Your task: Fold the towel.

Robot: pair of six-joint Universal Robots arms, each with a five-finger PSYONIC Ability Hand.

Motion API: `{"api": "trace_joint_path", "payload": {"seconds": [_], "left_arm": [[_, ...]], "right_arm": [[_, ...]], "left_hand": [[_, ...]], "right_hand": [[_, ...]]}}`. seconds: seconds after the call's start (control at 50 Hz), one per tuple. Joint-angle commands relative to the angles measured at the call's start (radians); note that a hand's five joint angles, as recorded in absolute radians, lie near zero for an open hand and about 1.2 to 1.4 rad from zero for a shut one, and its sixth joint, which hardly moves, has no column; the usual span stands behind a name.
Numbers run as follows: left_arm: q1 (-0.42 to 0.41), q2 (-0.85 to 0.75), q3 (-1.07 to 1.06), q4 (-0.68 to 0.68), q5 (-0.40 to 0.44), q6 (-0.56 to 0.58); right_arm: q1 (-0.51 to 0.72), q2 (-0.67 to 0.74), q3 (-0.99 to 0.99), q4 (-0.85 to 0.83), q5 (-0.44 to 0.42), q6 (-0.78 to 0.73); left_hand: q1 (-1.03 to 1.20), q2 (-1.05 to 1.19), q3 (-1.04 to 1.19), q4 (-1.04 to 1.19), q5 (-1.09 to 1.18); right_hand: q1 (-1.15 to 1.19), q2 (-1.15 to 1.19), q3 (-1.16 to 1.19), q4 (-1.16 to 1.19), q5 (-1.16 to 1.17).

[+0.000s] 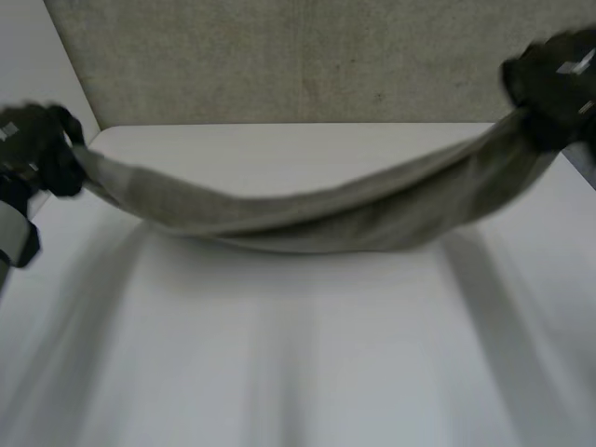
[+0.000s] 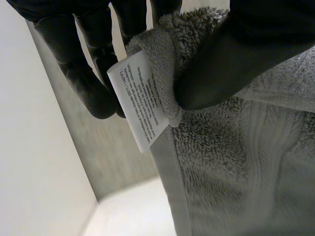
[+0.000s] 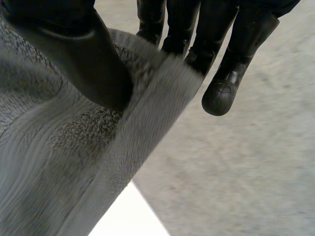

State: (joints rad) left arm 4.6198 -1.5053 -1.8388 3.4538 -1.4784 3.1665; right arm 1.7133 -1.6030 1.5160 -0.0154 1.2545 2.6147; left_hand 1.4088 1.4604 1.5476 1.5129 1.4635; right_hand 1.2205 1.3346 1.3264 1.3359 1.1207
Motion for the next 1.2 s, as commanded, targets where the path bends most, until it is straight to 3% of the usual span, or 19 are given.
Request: {"api": "trace_joint_path", "payload": {"seconds": [0.02, 0.12, 0.2, 0.4, 0.5, 0.58, 0.7, 0.82, 1.06, 1.2], "left_arm": [[0.002, 0.125, 0.142, -0.194, 0.032, -0.005], [-0.009, 0.114, 0.249, -0.297, 0.033, -0.003], [-0.012, 0.06, 0.259, -0.3, 0.033, 0.0], [-0.012, -0.312, 0.444, -0.314, 0.026, 0.029], [-0.056, -0.542, 0.778, -0.38, 0.015, 0.128], [-0.078, -0.611, 0.967, -0.381, -0.017, 0.139], [-0.096, -0.616, 1.196, -0.32, -0.111, 0.023], [-0.104, -0.563, 1.164, -0.211, -0.093, -0.134], [-0.087, -0.587, 0.799, -0.153, -0.057, -0.132], [-0.059, -0.645, 0.494, 0.0, -0.03, -0.131]], "right_arm": [[-0.073, -0.015, -0.311, 0.394, -0.023, -0.028], [-0.081, 0.079, -0.417, 0.518, -0.047, -0.106], [-0.075, 0.147, -0.435, 0.552, -0.038, -0.171], [-0.055, 0.379, -0.522, 0.492, -0.03, -0.203], [0.037, 0.572, -0.754, 0.329, 0.04, -0.19], [0.092, 0.641, -0.905, 0.195, 0.114, -0.177], [0.126, 0.634, -0.939, -0.173, 0.204, -0.032], [0.123, 0.546, -0.855, -0.183, 0.184, 0.067], [0.121, 0.632, -0.755, 0.02, 0.066, 0.048], [0.098, 0.655, -0.472, 0.029, -0.01, -0.025]], "left_hand": [[-0.013, -0.064, -0.151, -0.117, -0.242], [-0.013, -0.064, -0.151, -0.117, -0.242], [-0.013, -0.064, -0.151, -0.117, -0.242], [-0.013, -0.064, -0.151, -0.117, -0.242], [-0.013, -0.064, -0.151, -0.117, -0.242], [-0.013, -0.064, -0.151, -0.117, -0.242], [-0.013, -0.064, -0.151, -0.117, -0.242], [-0.013, -0.064, -0.151, -0.117, -0.242], [-0.013, -0.064, -0.151, -0.117, -0.242], [-0.013, -0.064, -0.151, -0.117, -0.242]], "right_hand": [[0.176, 0.062, 0.07, 0.06, 0.101], [0.176, 0.062, 0.07, 0.06, 0.101], [0.176, 0.062, 0.07, 0.06, 0.101], [0.176, 0.062, 0.07, 0.06, 0.101], [0.176, 0.062, 0.07, 0.06, 0.101], [0.176, 0.062, 0.07, 0.06, 0.101], [0.176, 0.062, 0.07, 0.06, 0.101], [0.176, 0.062, 0.07, 0.06, 0.101], [0.176, 0.062, 0.07, 0.06, 0.101], [0.176, 0.062, 0.07, 0.06, 0.101]]}}
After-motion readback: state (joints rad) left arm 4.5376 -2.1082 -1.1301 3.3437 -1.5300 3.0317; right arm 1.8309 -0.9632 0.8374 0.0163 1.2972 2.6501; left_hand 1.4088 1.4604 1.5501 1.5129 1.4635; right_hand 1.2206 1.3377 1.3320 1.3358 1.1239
